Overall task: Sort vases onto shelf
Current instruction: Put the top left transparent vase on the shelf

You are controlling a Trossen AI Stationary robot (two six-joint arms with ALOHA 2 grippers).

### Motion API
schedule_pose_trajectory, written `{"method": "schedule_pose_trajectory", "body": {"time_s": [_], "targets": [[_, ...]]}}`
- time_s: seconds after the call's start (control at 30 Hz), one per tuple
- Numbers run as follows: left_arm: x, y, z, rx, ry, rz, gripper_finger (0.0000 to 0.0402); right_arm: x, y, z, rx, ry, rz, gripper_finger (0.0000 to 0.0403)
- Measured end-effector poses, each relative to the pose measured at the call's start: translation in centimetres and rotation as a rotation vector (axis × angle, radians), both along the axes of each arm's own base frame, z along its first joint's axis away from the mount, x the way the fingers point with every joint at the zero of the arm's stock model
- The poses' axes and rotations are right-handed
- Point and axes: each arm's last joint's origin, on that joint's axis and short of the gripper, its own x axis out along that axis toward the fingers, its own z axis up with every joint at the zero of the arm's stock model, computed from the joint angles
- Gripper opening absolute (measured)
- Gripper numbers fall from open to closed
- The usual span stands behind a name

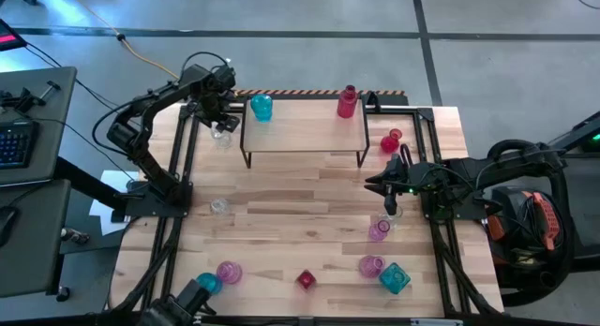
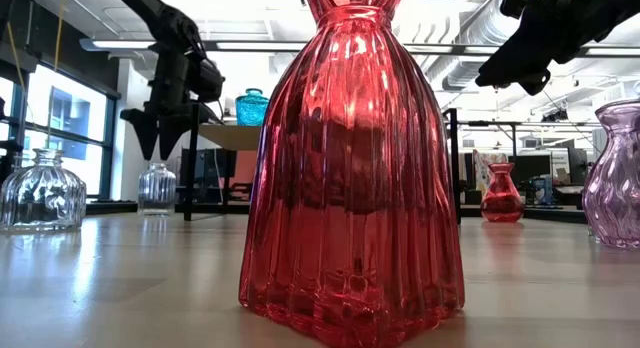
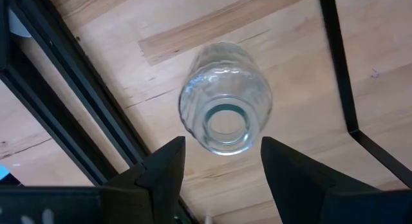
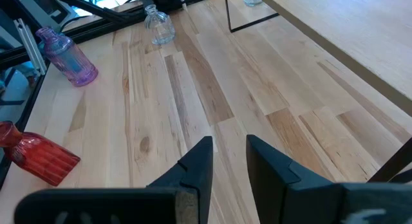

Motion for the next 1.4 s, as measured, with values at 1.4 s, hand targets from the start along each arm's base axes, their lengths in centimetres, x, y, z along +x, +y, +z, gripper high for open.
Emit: {"method": "schedule_pose_trajectory", "body": {"time_s": [1.4], "targets": [[0.1,0.4,-1.0,-0.035,0.026,-0.041,0.0145,0.0,0.0,0.0,0.000,0.000,0.000,0.0074]]}}
